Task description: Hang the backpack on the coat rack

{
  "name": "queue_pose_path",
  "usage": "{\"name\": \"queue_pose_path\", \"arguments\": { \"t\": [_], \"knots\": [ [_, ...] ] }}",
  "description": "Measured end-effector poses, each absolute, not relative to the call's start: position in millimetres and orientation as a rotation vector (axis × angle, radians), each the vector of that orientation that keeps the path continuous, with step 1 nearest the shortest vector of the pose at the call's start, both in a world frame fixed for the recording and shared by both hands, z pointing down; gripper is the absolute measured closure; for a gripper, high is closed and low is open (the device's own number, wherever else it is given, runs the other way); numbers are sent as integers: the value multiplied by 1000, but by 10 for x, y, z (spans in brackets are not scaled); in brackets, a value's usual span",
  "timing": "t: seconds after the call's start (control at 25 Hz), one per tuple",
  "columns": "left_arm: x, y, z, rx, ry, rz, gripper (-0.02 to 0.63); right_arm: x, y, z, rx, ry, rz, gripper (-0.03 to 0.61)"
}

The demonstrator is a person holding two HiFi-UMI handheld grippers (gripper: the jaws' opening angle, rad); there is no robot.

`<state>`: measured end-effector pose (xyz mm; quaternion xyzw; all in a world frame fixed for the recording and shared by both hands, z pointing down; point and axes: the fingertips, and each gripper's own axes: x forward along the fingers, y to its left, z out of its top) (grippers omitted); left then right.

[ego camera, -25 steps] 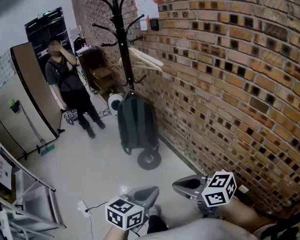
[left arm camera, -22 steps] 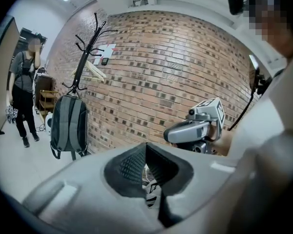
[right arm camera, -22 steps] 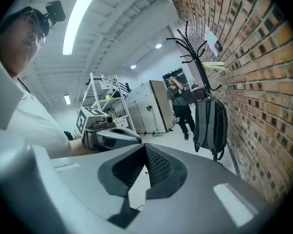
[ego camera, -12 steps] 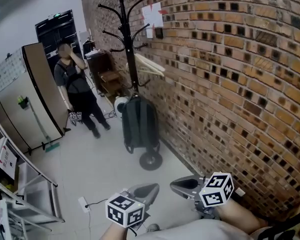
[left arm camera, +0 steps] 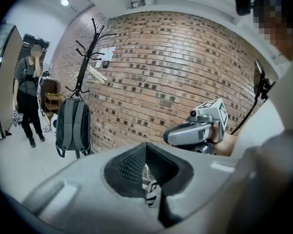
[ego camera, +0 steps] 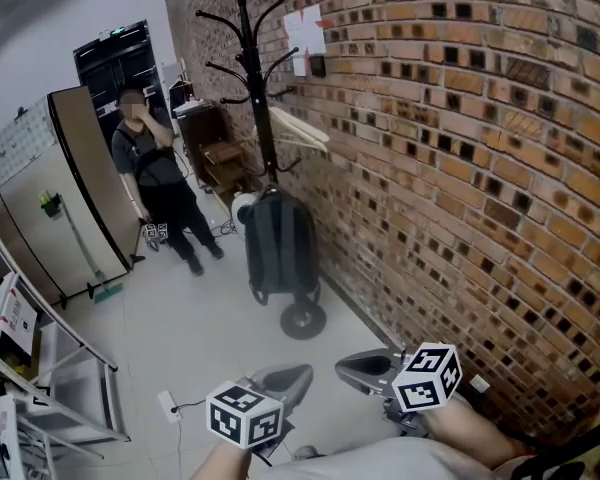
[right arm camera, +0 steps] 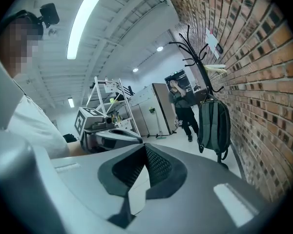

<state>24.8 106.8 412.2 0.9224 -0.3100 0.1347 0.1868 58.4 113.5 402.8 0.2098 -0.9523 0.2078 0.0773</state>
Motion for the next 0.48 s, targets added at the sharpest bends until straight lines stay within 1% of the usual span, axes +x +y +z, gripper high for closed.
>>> {"name": "queue_pose_path", "arguments": {
  "t": [0.48],
  "knots": [
    [256,1142,4000,2625,-910,394,612,596,1212,3941,613,-2878,586,580]
  ]
}}
